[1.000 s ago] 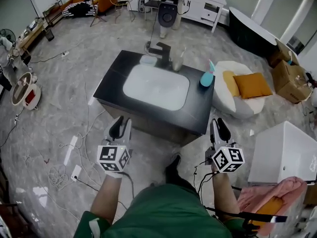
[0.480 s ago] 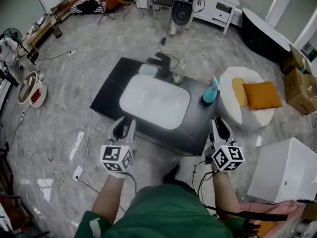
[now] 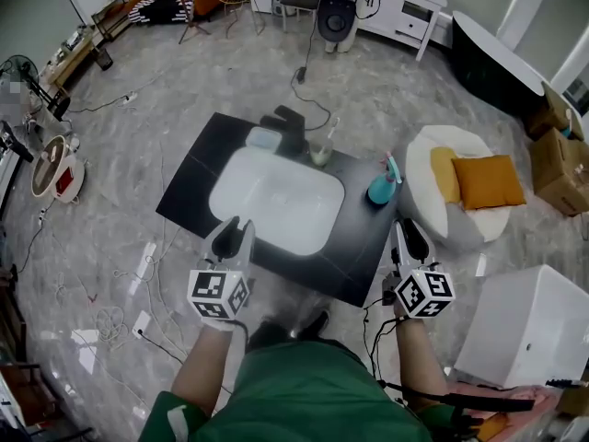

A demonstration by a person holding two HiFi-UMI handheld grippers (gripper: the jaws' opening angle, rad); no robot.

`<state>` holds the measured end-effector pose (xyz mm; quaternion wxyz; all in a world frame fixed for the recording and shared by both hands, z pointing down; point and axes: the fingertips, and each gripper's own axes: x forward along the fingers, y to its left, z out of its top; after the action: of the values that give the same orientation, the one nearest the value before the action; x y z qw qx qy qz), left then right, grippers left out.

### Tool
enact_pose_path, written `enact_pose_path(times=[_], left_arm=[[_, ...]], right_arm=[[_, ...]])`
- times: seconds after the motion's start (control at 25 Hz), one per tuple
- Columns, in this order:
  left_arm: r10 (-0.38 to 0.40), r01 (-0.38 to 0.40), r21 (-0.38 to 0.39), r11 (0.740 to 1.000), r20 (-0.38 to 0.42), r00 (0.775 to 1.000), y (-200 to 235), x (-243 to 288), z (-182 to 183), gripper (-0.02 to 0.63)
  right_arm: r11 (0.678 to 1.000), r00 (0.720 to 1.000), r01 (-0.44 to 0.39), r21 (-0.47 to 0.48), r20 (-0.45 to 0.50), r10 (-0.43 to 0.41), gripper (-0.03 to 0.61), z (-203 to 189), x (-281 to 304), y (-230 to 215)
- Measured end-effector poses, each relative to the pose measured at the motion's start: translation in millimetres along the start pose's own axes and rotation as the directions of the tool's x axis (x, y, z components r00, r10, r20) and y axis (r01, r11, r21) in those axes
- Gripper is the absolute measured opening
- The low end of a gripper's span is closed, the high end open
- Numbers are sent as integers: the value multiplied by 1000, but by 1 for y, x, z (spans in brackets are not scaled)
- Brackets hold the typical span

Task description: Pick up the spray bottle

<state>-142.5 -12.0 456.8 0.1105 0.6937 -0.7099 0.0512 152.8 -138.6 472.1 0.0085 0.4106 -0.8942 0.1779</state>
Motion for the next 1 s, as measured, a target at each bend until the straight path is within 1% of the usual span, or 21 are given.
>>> enact_pose_path(times=[0.12,0.24,0.36,0.52,0.64,0.76,0.88,1.0], left_arm=[[-17,17,5,1000,-5,1000,0,18,0,109],[-53,53,13,998,-12,999,4,39,3,109],[-113,114,22,993,-17,993,6,65,13,109],[-198,199,37,979,-25,980,13,102,25,109],[-266,267,33,963,-25,964,22,130,31,107],[-336,337,36,941,-41,941,26,153,32,107],[-395,398,37,917,-65,916,33,170,31,106],[-454,458,31,888,-96,886,35,184,25,106]], right_arm=[[1000,1000,22,10,5,-22,94,-1,7,-11],[999,999,49,16,8,-49,94,-1,16,-15],[995,995,99,13,17,-99,94,4,24,-19],[983,983,183,27,14,-184,94,2,39,-24],[968,968,251,20,21,-251,94,3,54,-25],[948,947,318,12,26,-319,94,8,71,-28],[928,928,371,17,27,-372,94,7,85,-27],[914,914,404,27,20,-404,94,4,98,-25]])
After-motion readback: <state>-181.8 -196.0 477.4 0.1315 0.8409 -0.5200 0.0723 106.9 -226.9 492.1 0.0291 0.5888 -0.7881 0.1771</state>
